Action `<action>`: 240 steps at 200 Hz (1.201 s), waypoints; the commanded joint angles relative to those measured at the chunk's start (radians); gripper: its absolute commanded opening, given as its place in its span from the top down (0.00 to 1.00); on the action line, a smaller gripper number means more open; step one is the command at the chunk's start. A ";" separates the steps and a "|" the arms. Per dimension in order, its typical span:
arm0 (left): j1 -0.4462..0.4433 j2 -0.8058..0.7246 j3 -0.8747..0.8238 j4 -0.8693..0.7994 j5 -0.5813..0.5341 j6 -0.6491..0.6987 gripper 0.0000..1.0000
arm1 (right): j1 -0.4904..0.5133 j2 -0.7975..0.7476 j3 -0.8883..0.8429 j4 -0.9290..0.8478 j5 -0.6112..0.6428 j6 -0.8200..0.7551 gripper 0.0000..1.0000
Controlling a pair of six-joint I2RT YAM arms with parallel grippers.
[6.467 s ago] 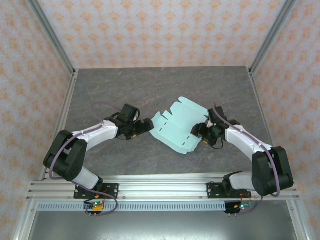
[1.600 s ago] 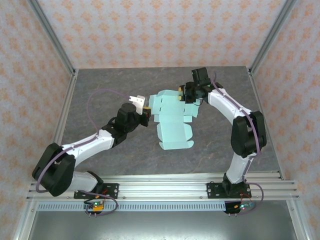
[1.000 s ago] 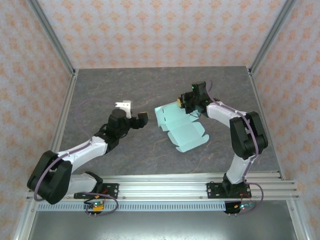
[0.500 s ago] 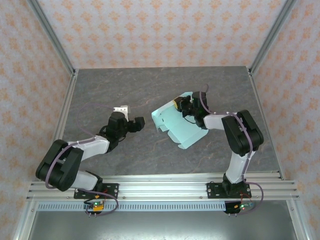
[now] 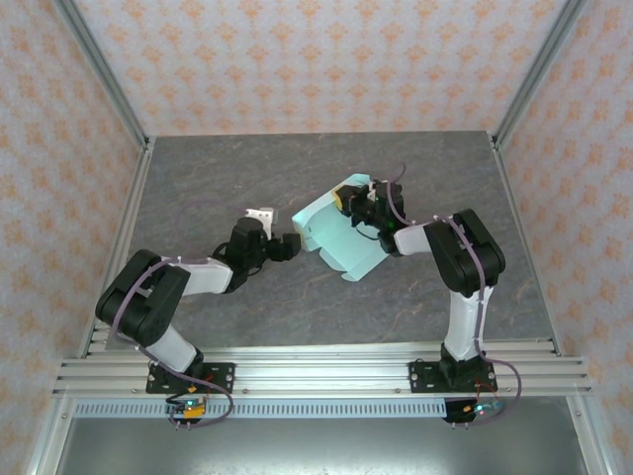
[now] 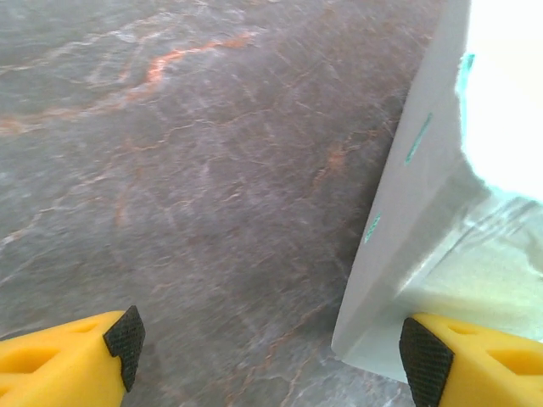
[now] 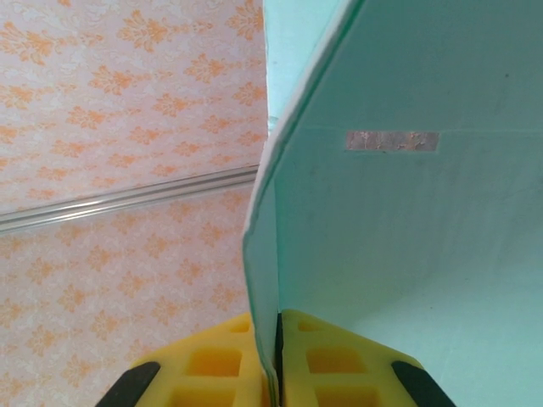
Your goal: Fold the paper box
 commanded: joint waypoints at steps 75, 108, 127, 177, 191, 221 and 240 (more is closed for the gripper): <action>-0.089 0.044 0.119 0.035 0.051 0.097 0.25 | 0.020 0.031 -0.089 0.230 0.046 0.022 0.89; -0.112 0.010 0.099 -0.007 0.005 0.151 0.25 | 0.019 0.050 -0.080 0.251 0.035 0.035 0.89; -0.121 0.011 0.097 -0.003 0.010 0.166 0.25 | 0.019 0.067 -0.082 0.286 0.029 0.048 0.88; -0.176 0.010 0.110 -0.015 -0.063 0.231 0.31 | 0.015 0.080 -0.094 0.351 0.020 0.074 0.87; -0.176 -0.008 0.095 -0.018 -0.100 0.242 0.36 | 0.012 0.080 -0.094 0.343 0.010 0.071 0.87; -0.166 -0.124 0.051 -0.062 -0.163 0.250 0.32 | 0.011 0.089 -0.094 0.369 0.008 0.101 0.87; -0.137 -0.224 0.007 -0.075 -0.176 0.220 0.28 | 0.009 0.094 -0.085 0.360 -0.001 0.100 0.87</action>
